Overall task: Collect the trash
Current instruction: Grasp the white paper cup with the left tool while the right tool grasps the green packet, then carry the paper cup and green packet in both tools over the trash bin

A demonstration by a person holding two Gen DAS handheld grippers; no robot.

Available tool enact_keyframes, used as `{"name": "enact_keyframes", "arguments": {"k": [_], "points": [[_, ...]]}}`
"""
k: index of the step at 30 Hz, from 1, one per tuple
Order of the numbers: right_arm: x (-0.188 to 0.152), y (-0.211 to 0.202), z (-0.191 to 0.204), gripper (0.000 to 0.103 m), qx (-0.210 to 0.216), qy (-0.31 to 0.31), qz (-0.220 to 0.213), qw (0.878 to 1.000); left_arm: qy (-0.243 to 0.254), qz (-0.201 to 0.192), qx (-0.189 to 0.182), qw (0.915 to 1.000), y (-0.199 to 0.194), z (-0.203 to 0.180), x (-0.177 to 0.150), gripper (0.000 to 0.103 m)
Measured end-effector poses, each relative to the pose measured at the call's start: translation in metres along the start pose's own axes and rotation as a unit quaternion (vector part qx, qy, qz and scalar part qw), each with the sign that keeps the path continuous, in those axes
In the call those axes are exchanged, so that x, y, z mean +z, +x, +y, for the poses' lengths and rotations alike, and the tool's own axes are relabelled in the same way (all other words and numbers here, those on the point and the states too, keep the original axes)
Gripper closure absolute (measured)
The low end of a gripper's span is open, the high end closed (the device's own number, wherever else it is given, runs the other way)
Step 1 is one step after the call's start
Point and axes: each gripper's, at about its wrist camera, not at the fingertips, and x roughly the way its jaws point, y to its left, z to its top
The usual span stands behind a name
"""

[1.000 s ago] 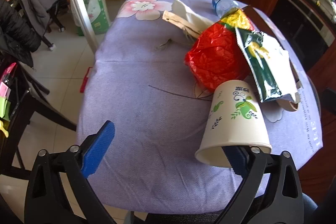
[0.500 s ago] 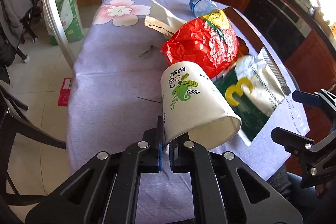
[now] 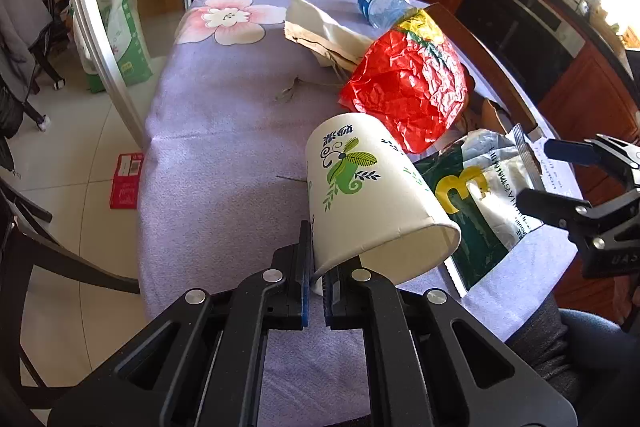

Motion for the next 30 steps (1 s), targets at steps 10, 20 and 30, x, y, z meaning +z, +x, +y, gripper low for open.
{"name": "enact_keyframes", "arguments": {"k": [10,20,30], "points": [[0.012,0.019,-0.003,0.095,0.034,0.009,0.015,0.999,-0.002,0.005,0.002,1.0000,0.002,0.001,-0.001,0.097],[0.003,-0.020,0.002,0.101,0.082,0.005,-0.025,0.996,0.027,-0.016,0.032,0.9990,-0.027,-0.020,-0.002,0.097],[0.000,-0.084,-0.047,0.101,0.054,0.060,-0.113,0.990,0.079,-0.074,0.044,0.9931,-0.082,-0.065,0.023,0.097]]}}
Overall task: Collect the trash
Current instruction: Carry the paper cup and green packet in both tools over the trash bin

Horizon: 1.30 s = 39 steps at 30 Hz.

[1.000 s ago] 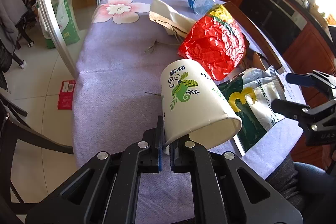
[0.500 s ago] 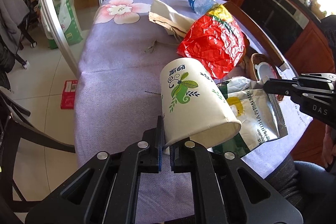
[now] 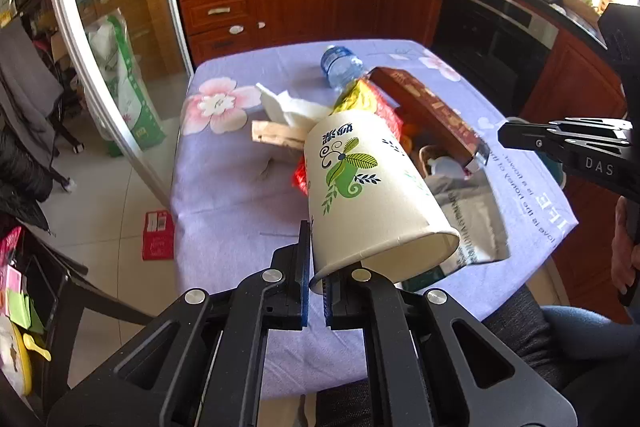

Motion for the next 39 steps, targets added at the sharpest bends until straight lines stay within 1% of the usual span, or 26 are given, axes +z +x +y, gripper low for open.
{"name": "enact_keyframes", "arguments": {"k": [2,5,6,7,8,9,11,14,16,22,25,28,29,30,31,32,33,34,36,39], "points": [[0.000,-0.008,-0.012,0.101,-0.002,0.014,-0.010,1.000,0.008,-0.004,-0.004,1.0000,-0.001,-0.009,0.007,0.097],[-0.012,0.003,-0.026,0.093,0.016,0.036,0.029,0.999,0.019,0.002,-0.003,0.9998,0.008,-0.019,0.011,0.097],[-0.021,0.010,-0.028,0.079,0.018,0.036,0.044,0.998,0.018,0.006,-0.005,0.9998,0.013,-0.020,0.010,0.097],[-0.034,0.017,-0.027,0.067,0.022,0.033,0.060,0.997,0.019,0.010,-0.008,0.9998,0.016,-0.021,0.008,0.097],[-0.046,0.022,-0.026,0.048,0.027,0.035,0.071,0.997,0.020,0.014,-0.008,0.9997,0.019,-0.023,0.006,0.097],[-0.056,0.028,-0.026,0.046,0.037,0.039,0.079,0.995,0.022,0.019,-0.008,0.9995,0.024,-0.024,0.003,0.097],[-0.071,0.038,-0.027,0.046,0.055,0.053,0.100,0.992,0.026,0.031,-0.011,0.9991,0.032,-0.024,-0.003,0.097],[-0.085,0.050,-0.032,0.046,0.079,0.082,0.117,0.987,0.031,0.053,-0.011,0.9980,0.044,-0.023,-0.017,0.097],[-0.091,0.060,-0.030,0.046,0.091,0.090,0.127,0.984,0.029,0.071,-0.015,0.9970,0.052,-0.021,-0.027,0.097],[-0.088,0.082,-0.020,0.046,0.090,0.079,0.125,0.985,0.030,0.107,-0.028,0.9934,0.075,-0.021,-0.047,0.097],[-0.085,0.085,-0.014,0.046,0.087,0.068,0.116,0.987,0.030,0.111,-0.029,0.9930,0.080,-0.019,-0.050,0.097],[-0.082,0.090,-0.004,0.046,0.099,0.059,0.112,0.987,0.023,0.115,-0.033,0.9925,0.084,-0.016,-0.051,0.097],[-0.080,0.092,0.001,0.048,0.105,0.052,0.114,0.987,0.021,0.116,-0.034,0.9924,0.086,-0.015,-0.052,0.097],[-0.078,0.095,0.006,0.060,0.113,0.046,0.114,0.986,0.020,0.117,-0.034,0.9924,0.087,-0.014,-0.052,0.097],[-0.077,0.096,0.011,0.065,0.119,0.040,0.114,0.985,0.018,0.116,-0.033,0.9925,0.087,-0.013,-0.051,0.097],[-0.074,0.096,0.017,0.082,0.121,0.034,0.114,0.985,0.017,0.115,-0.029,0.9928,0.086,-0.014,-0.050,0.097],[-0.071,0.095,0.021,0.093,0.122,0.027,0.113,0.986,0.017,0.112,-0.022,0.9933,0.084,-0.013,-0.049,0.097],[-0.068,0.090,0.025,0.096,0.121,0.020,0.106,0.987,0.018,0.107,-0.018,0.9939,0.080,-0.014,-0.047,0.097],[-0.060,0.075,0.032,0.099,0.107,0.002,0.085,0.991,0.019,0.096,-0.016,0.9951,0.069,-0.015,-0.042,0.097],[-0.046,0.052,0.025,0.100,0.093,0.007,0.053,0.994,0.026,0.076,-0.015,0.9967,0.052,-0.020,-0.028,0.097]]}}
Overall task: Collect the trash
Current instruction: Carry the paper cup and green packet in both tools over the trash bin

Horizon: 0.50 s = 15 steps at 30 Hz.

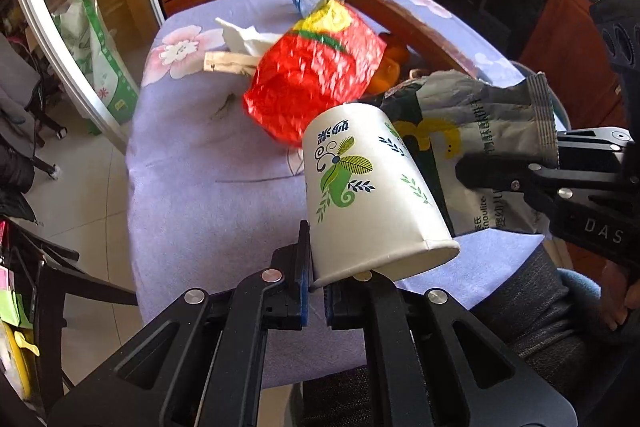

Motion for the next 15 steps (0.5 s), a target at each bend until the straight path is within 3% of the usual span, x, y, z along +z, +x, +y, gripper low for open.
{"name": "enact_keyframes", "arguments": {"k": [8,15], "points": [[0.014,-0.086,-0.059,0.100,-0.065,0.062,-0.085,0.992,0.049,-0.055,-0.034,0.9967,-0.040,-0.046,0.052,0.097],[-0.009,-0.160,-0.159,0.100,-0.160,0.153,-0.139,0.965,0.118,-0.065,-0.090,0.9868,-0.025,-0.138,0.116,0.097]]}}
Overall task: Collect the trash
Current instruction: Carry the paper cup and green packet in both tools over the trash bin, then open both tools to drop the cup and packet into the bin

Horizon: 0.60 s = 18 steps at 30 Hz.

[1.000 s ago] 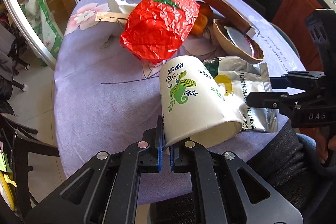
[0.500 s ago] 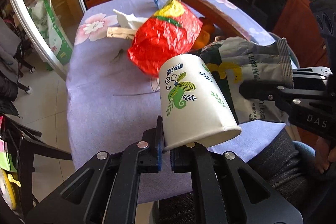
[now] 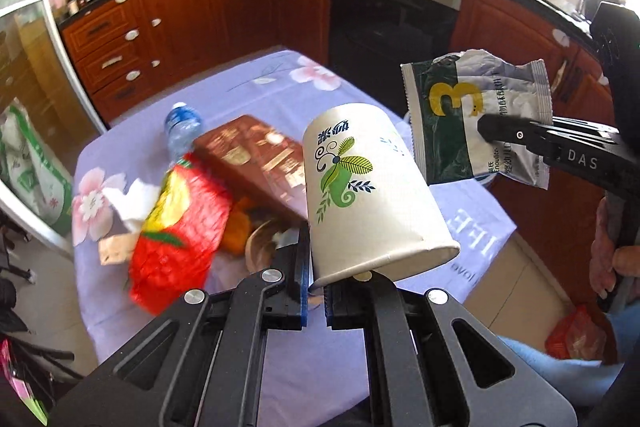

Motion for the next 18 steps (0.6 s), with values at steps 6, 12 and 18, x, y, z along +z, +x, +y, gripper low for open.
{"name": "enact_keyframes", "arguments": {"k": [6,12,18], "points": [[0.004,-0.005,-0.097,0.100,-0.073,0.073,-0.017,0.995,0.042,0.026,-0.060,0.9970,0.064,-0.075,0.061,0.097],[-0.005,0.021,-0.177,0.099,-0.109,0.132,0.006,0.985,0.093,0.059,-0.095,0.9894,0.134,-0.148,0.103,0.097],[-0.015,0.060,-0.226,0.098,-0.121,0.165,0.057,0.977,0.111,0.114,-0.109,0.9813,0.211,-0.188,0.116,0.096]]}}
